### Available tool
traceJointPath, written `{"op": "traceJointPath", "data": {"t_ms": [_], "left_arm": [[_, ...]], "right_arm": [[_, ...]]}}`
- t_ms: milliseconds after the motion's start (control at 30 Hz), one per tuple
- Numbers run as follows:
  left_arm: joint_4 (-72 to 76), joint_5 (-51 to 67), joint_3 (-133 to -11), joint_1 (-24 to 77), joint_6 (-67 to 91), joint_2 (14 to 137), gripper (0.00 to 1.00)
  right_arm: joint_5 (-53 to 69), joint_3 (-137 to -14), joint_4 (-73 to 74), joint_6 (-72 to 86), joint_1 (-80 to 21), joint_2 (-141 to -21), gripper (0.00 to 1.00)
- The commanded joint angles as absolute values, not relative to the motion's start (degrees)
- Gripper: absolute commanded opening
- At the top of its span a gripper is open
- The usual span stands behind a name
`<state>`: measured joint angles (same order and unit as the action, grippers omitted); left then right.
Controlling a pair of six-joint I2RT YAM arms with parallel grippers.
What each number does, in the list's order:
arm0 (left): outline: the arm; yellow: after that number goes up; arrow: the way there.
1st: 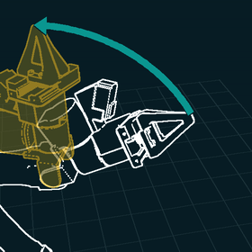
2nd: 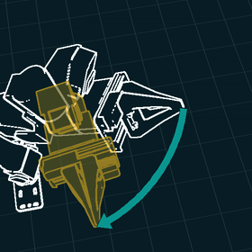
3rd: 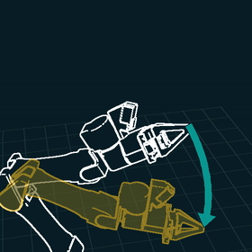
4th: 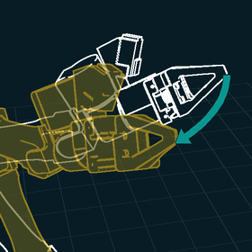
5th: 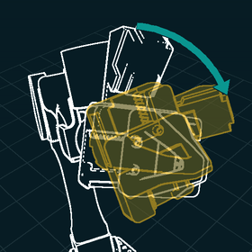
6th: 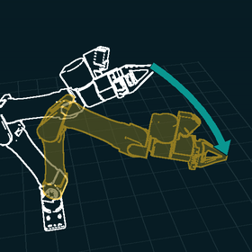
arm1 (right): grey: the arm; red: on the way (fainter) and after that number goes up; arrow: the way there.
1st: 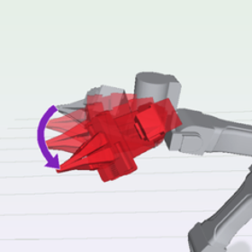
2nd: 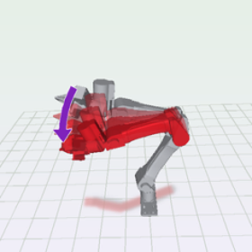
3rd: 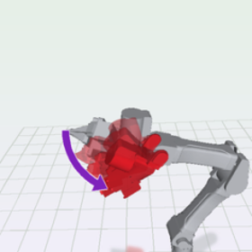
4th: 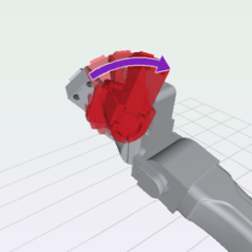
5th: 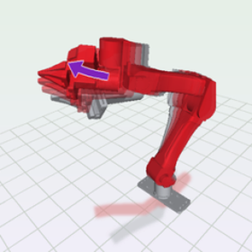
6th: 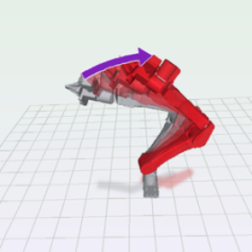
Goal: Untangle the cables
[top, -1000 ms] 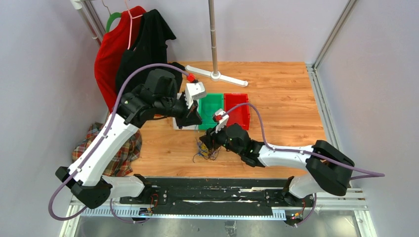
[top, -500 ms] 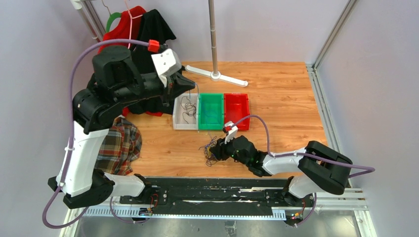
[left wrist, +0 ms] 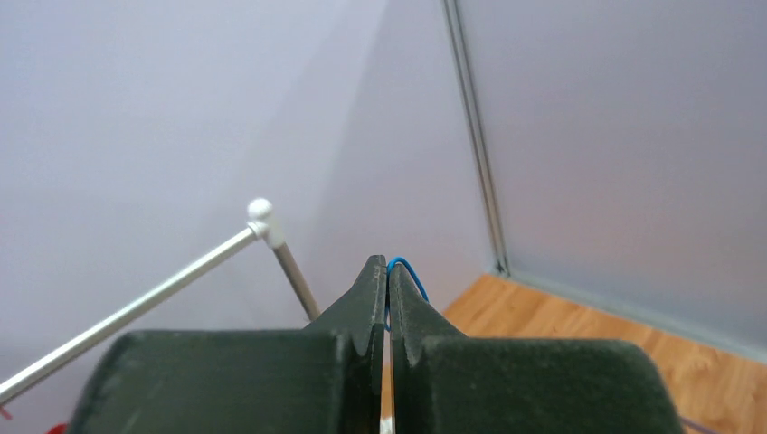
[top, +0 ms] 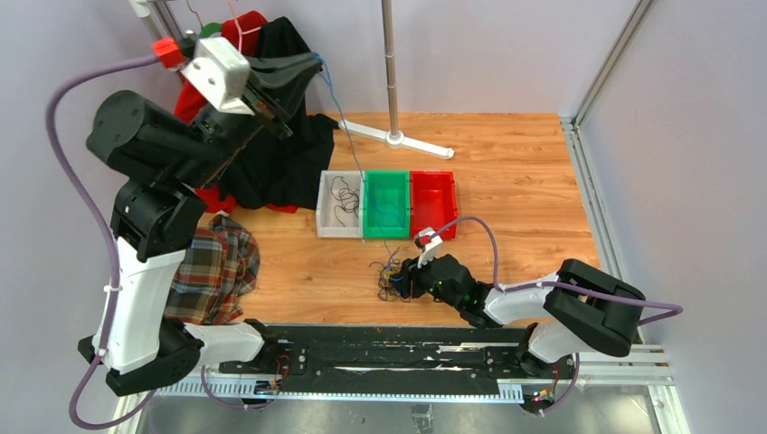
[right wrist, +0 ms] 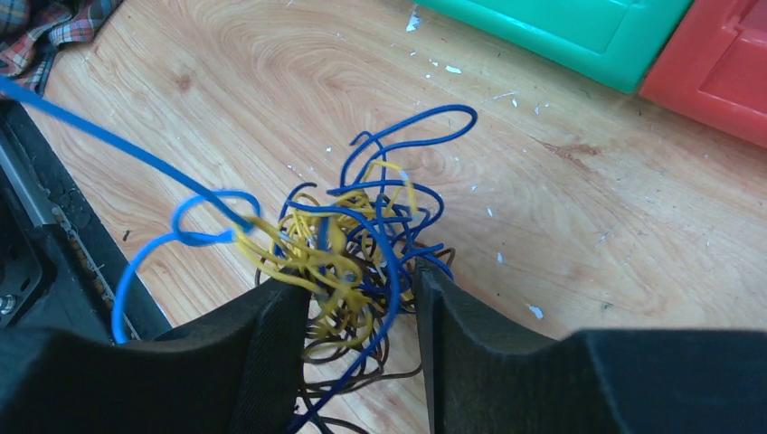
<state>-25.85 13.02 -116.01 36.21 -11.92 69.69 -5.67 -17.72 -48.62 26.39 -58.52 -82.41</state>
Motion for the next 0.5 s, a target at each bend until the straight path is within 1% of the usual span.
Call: {"op": "traceJointPath", "data": {"t_ms": [0, 100, 200, 300, 333, 400, 467], "left_arm": [[-9.0, 8.8, -119.7, 36.7, -8.9, 70.3, 0.01], [-4.0, 8.4, -122.7, 36.7, -8.8, 71.9, 0.01], [-2.8, 9.4, -127.0, 36.6, -9.4, 74.0, 0.01], [0.6, 9.1, -129.5, 36.7, -11.0, 75.2, 0.01], [1.0, 8.6, -131.4, 36.7, -11.2, 76.1, 0.01], [0.8, 8.7, -134.9, 36.7, -11.7, 77.8, 0.01], [1.1, 9.4, -135.3, 36.7, -12.2, 78.0, 0.01]], "right_arm": [[-7.3, -16.9, -49.0, 26.9, -59.2, -81.8, 0.46], [-7.2, -16.8, -48.7, 27.0, -59.2, -81.7, 0.46], [-7.1, -16.7, -48.4, 27.2, -59.2, -81.7, 0.45], [-7.0, -16.4, -48.3, 27.5, -59.2, -81.9, 0.41], [-7.0, -16.4, -48.3, 27.5, -59.2, -81.9, 0.38], [-6.9, -16.1, -48.2, 27.8, -59.2, -81.9, 0.27], [-7.3, -16.0, -47.7, 27.9, -59.2, -81.8, 0.16]]}}
